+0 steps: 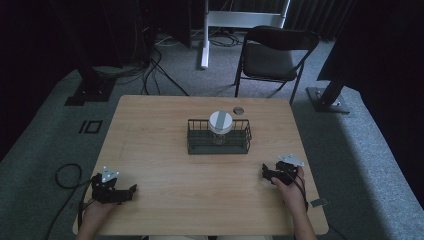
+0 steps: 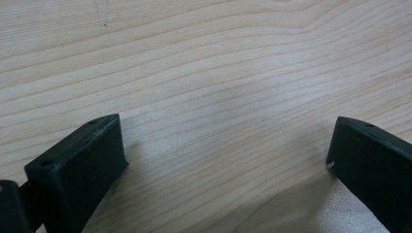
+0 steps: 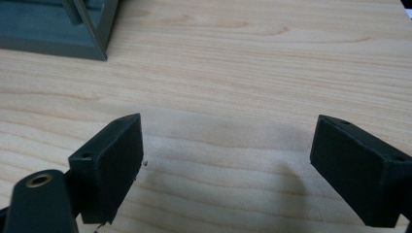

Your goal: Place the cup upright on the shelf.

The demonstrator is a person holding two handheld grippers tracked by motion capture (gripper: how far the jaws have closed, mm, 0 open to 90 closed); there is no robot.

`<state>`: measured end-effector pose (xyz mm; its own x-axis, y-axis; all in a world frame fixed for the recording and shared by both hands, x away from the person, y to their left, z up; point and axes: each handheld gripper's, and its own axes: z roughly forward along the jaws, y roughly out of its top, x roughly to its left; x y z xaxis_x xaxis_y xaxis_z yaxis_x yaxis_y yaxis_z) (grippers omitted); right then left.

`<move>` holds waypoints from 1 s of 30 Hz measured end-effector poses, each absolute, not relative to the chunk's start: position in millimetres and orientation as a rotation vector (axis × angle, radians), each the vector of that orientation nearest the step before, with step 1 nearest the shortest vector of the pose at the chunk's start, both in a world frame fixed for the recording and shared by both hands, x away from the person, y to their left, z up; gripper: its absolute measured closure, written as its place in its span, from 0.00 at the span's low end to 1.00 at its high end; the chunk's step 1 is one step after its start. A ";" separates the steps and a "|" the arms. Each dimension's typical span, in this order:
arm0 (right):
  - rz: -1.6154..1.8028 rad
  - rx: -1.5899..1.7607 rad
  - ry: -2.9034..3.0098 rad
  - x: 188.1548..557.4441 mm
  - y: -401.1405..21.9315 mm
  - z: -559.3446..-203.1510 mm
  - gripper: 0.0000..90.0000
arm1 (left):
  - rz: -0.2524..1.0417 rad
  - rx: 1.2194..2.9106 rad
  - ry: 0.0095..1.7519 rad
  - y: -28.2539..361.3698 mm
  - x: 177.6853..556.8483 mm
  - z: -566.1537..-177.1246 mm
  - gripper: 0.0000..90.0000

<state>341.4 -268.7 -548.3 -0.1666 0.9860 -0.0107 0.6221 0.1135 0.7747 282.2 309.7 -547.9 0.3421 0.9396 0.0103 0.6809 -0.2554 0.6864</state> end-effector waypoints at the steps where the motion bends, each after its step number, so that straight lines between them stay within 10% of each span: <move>1: 0.856 1.558 1.862 341.6 -268.7 -548.7 0.13 | 0.573 2.024 1.411 309.7 282.2 -547.9 0.01; 30: 0.838 1.604 1.926 344.2 -271.1 -550.9 0.13 | 0.573 2.024 1.411 309.7 282.1 -547.9 0.01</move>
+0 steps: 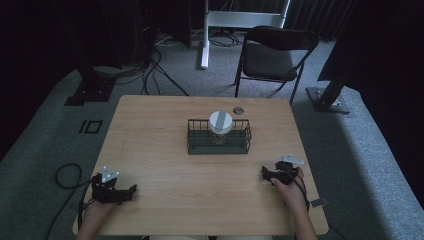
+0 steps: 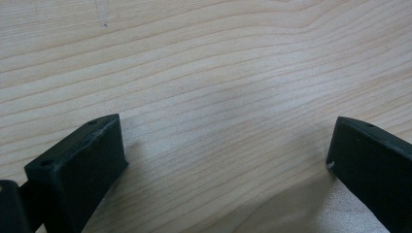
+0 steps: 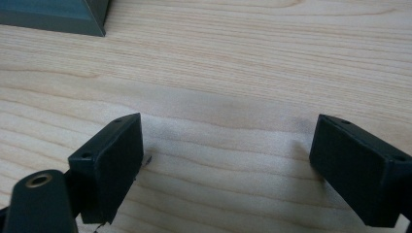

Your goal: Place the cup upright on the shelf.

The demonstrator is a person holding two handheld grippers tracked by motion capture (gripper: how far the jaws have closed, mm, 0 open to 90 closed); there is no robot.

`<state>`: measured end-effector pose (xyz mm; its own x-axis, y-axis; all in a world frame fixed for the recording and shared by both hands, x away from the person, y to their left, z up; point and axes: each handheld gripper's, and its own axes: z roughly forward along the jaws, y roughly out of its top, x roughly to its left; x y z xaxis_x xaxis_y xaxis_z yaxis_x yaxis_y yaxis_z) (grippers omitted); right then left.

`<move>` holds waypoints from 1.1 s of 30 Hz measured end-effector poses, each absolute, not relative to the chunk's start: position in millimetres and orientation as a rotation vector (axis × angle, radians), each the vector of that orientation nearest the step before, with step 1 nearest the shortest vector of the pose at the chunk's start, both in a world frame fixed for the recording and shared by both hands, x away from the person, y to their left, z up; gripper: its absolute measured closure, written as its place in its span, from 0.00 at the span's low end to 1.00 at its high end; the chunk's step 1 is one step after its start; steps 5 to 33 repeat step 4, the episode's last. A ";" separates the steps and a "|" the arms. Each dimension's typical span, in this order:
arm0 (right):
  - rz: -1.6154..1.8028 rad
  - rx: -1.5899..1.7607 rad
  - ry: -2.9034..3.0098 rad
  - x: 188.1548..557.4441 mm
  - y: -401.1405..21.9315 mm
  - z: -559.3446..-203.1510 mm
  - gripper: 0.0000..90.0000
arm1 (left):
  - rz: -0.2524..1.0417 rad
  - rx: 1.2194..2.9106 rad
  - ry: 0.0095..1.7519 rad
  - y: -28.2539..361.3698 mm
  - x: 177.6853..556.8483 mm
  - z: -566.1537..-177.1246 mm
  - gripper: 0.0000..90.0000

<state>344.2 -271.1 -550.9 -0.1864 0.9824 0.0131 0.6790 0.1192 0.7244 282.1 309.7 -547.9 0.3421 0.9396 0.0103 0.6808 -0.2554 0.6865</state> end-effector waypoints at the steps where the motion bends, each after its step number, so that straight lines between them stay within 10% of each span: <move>1: 0.838 1.604 1.926 344.2 -271.0 -550.9 0.13 | 0.573 2.024 1.411 309.7 282.2 -547.9 0.01; 33: 0.838 1.604 1.926 344.3 -271.0 -550.9 0.13 | 0.573 2.024 1.411 309.7 282.2 -547.9 0.01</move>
